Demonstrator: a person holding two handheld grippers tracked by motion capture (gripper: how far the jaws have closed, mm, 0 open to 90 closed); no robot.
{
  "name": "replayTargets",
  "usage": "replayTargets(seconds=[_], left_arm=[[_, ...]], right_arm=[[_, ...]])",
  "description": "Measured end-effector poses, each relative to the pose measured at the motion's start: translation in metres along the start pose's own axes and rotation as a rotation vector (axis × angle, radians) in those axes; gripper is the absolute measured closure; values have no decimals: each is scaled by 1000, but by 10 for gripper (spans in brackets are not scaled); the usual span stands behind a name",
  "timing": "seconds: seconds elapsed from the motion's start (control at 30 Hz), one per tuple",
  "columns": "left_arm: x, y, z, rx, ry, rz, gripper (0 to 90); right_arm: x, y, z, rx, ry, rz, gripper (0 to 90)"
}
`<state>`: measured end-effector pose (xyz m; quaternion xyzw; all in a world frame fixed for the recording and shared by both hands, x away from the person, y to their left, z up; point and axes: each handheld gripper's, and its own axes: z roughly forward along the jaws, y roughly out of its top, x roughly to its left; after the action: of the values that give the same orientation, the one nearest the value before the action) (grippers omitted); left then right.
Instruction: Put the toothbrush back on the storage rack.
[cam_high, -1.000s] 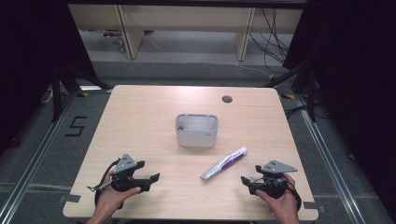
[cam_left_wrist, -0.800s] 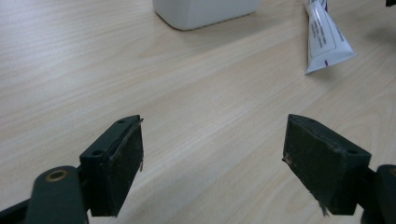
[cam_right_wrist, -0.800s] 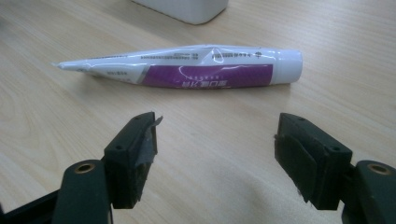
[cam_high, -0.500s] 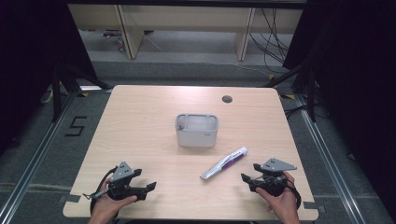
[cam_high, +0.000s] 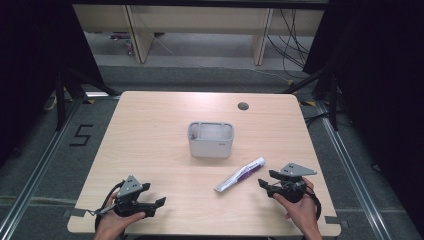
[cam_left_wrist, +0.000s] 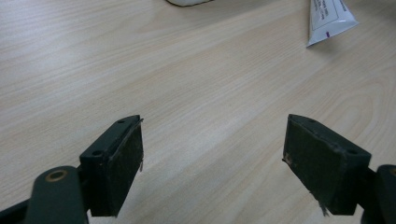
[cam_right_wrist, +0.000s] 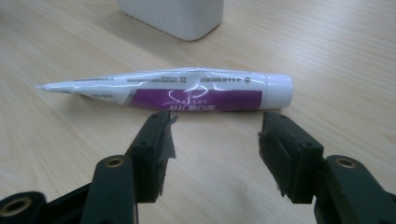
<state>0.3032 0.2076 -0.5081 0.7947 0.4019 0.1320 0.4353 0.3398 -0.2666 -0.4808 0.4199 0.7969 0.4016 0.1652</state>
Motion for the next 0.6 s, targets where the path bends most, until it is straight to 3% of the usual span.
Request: replayTargets(seconds=[0.03,0.13,0.17,0.2,0.27,0.3,0.33,0.37,0.57,0.6], left_arm=[[0,0,0,0,0,0,196],[0,0,0,2,2,1,197],[-2,0,2,-16,2,-18,199],[-2,0,2,-15,1,-14,200],[-3,-1,2,-14,0,-15,201],[-4,-1,2,-13,0,-14,201],[-2,-1,1,3,7,4,201],[-4,-1,2,-13,-2,-14,202],[-5,-1,2,-8,-4,-11,204],[-5,-1,2,-8,-3,-11,205]], right_arm=[[-3,1,1,-7,-6,-34,454],[-3,4,3,1,-7,-14,462],[-3,6,4,0,-5,-13,471],[-6,7,5,-14,-18,-46,479],[-4,9,7,-3,0,-4,491],[-7,10,8,-7,-8,-27,505],[-7,11,10,-5,9,-13,520],[-9,12,10,-14,-7,-37,532],[-9,16,15,-10,15,-10,653],[-12,17,16,-17,13,-40,676]])
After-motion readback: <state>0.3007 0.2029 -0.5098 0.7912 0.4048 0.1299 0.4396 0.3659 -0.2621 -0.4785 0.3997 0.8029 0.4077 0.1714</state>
